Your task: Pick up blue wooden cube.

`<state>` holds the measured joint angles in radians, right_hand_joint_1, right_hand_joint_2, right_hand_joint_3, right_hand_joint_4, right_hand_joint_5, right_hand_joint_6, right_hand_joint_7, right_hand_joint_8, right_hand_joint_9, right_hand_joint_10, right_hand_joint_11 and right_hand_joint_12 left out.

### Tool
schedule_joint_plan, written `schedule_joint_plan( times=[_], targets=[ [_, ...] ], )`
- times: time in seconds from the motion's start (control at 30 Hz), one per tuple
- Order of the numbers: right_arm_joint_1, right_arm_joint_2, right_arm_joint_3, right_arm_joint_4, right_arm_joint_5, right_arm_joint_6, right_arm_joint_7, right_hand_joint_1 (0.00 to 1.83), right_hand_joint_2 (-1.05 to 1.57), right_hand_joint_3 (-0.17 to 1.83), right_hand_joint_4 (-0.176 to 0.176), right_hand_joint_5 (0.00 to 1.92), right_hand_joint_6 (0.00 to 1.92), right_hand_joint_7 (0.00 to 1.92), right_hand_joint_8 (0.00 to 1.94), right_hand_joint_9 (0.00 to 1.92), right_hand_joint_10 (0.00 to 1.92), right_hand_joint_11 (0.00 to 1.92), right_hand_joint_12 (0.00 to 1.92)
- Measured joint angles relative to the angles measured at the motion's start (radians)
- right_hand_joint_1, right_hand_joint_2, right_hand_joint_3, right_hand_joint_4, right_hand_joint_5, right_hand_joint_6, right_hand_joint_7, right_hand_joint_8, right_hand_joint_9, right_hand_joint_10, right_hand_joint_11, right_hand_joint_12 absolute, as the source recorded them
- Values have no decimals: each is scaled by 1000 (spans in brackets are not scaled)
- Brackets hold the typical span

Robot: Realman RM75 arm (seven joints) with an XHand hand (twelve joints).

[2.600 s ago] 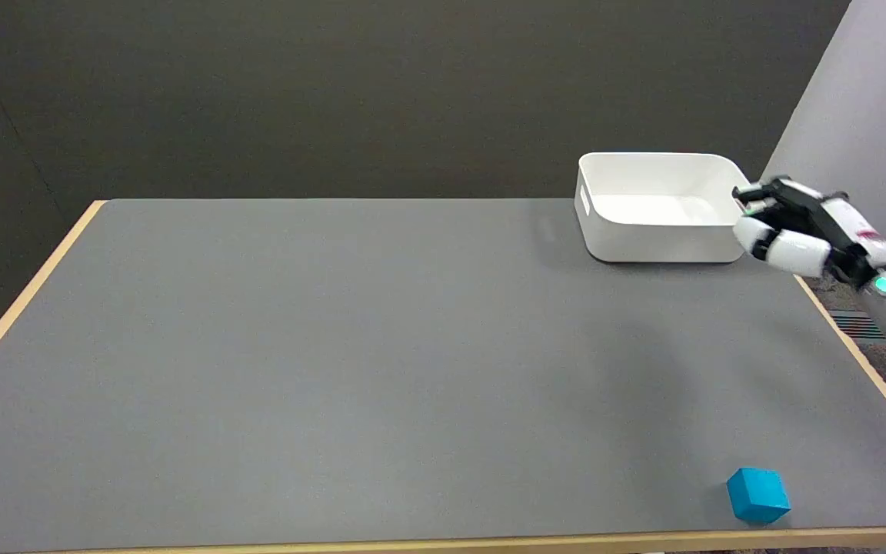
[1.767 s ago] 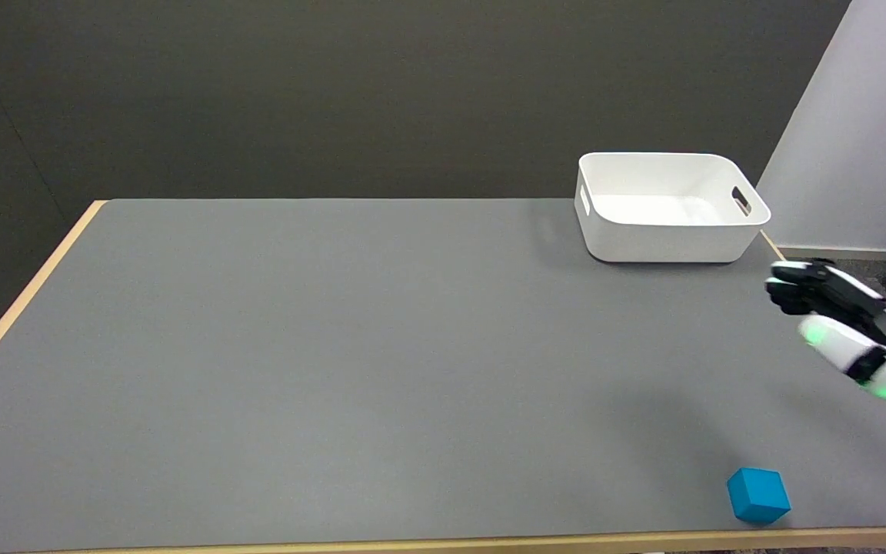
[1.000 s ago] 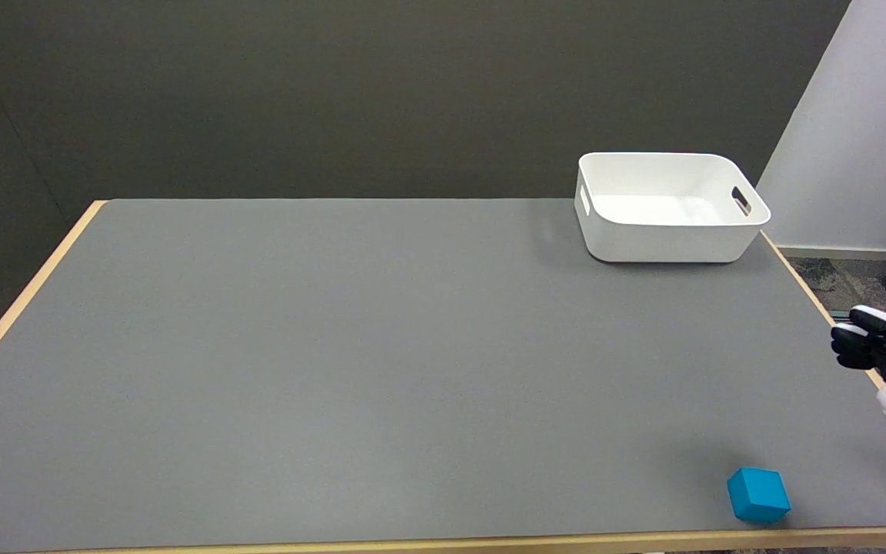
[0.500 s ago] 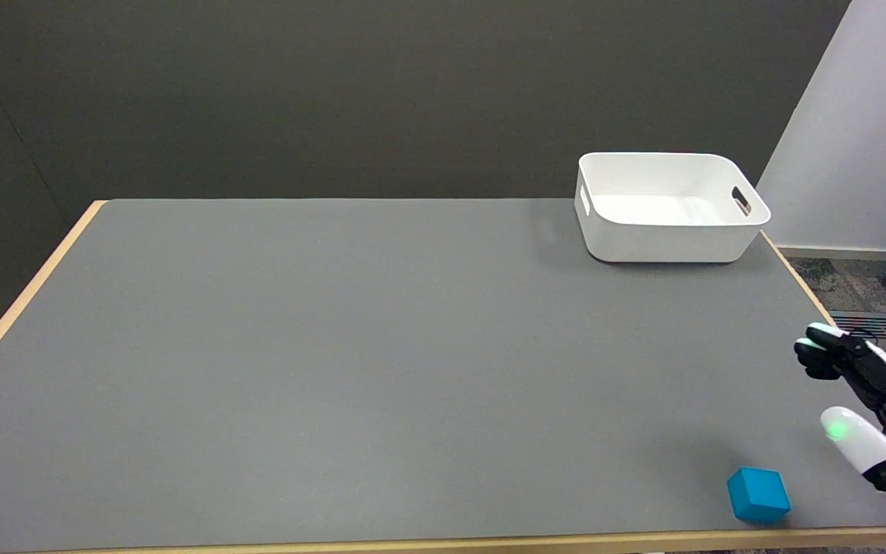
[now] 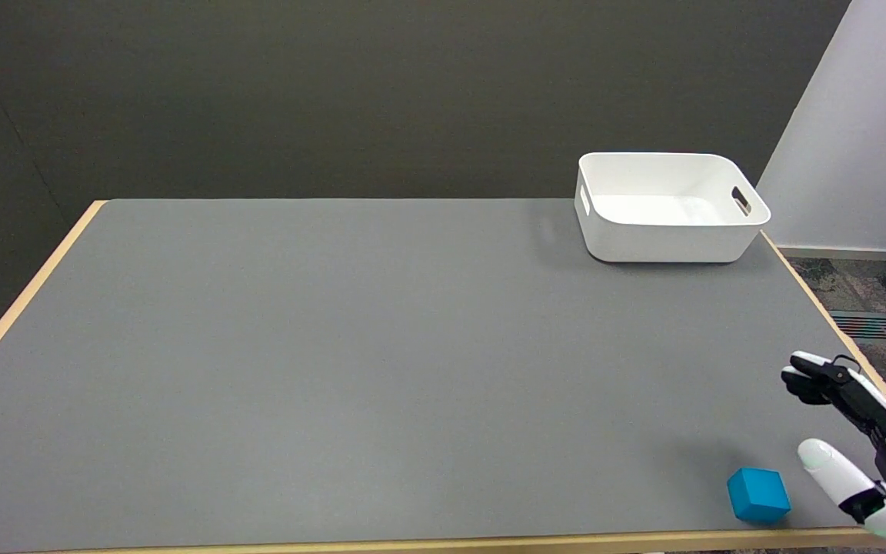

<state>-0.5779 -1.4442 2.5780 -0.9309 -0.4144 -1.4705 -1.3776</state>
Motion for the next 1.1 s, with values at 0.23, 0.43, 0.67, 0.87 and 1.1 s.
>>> schedule_joint_plan(
  times=[0.23, 0.43, 0.67, 0.87, 1.1],
  targets=[
    [15, 7, 0, 80, -10, -92, -25, 478, 550, 883, 61, 287, 534, 464, 484, 335, 886, 172, 1313],
    [35, 29, 0, 145, -13, -157, -40, 472, 552, 884, 62, 286, 532, 454, 473, 328, 865, 169, 1308],
    [51, 59, 0, 201, -13, -223, -76, 473, 552, 886, 65, 293, 541, 452, 469, 326, 859, 178, 1315],
    [55, 79, 0, 245, -13, -263, -100, 474, 553, 886, 66, 296, 546, 452, 468, 327, 860, 181, 1319],
    [53, 82, 0, 287, -13, -304, -116, 484, 554, 885, 67, 312, 572, 460, 475, 331, 868, 187, 1327]
  ],
)
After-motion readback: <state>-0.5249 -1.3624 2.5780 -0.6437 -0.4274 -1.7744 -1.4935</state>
